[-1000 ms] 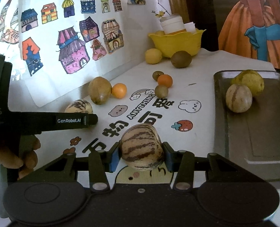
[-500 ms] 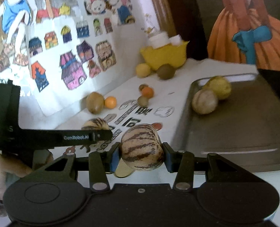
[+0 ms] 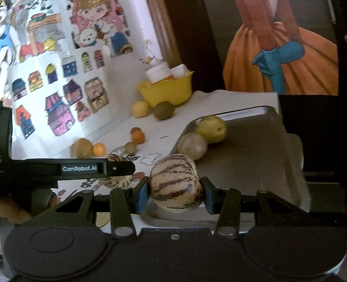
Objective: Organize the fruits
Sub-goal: 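Release a pepino on the tray with the left tool while the right tool lowers its pepino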
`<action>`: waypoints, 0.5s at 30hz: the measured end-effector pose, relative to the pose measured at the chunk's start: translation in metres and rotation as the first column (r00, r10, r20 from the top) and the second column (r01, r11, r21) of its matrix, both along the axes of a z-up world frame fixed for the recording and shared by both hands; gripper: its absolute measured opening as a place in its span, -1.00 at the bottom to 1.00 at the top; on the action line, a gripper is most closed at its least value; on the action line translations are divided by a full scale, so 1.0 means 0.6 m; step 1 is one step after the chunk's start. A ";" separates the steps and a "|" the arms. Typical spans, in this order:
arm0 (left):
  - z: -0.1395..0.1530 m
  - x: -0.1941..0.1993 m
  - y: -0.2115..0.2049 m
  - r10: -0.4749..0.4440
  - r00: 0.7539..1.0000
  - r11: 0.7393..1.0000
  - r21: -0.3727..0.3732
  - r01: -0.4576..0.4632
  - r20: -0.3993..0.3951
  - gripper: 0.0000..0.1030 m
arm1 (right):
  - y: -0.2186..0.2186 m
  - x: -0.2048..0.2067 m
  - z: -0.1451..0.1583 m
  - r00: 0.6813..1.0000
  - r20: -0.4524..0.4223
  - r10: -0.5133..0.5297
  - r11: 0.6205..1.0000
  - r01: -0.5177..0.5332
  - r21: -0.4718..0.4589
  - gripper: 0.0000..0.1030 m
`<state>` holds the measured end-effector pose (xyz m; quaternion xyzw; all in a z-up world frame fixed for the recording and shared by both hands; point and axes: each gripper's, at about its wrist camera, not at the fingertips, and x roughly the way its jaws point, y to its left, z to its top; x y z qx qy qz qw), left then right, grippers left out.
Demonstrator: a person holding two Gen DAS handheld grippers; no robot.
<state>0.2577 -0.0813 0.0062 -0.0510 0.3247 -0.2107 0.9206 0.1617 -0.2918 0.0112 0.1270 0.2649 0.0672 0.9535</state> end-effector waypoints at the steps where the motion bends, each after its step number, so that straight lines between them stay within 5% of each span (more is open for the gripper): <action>1: 0.000 0.001 -0.008 -0.006 1.000 1.000 -0.002 0.006 0.001 0.09 | -0.006 0.001 -0.001 1.000 0.000 -0.009 1.000 0.009 0.002 -0.07; 15: -0.012 0.024 -0.089 -0.080 0.997 0.997 0.003 0.080 0.013 0.08 | -0.113 0.096 0.000 0.999 -0.027 -0.036 0.997 0.034 -0.063 -0.07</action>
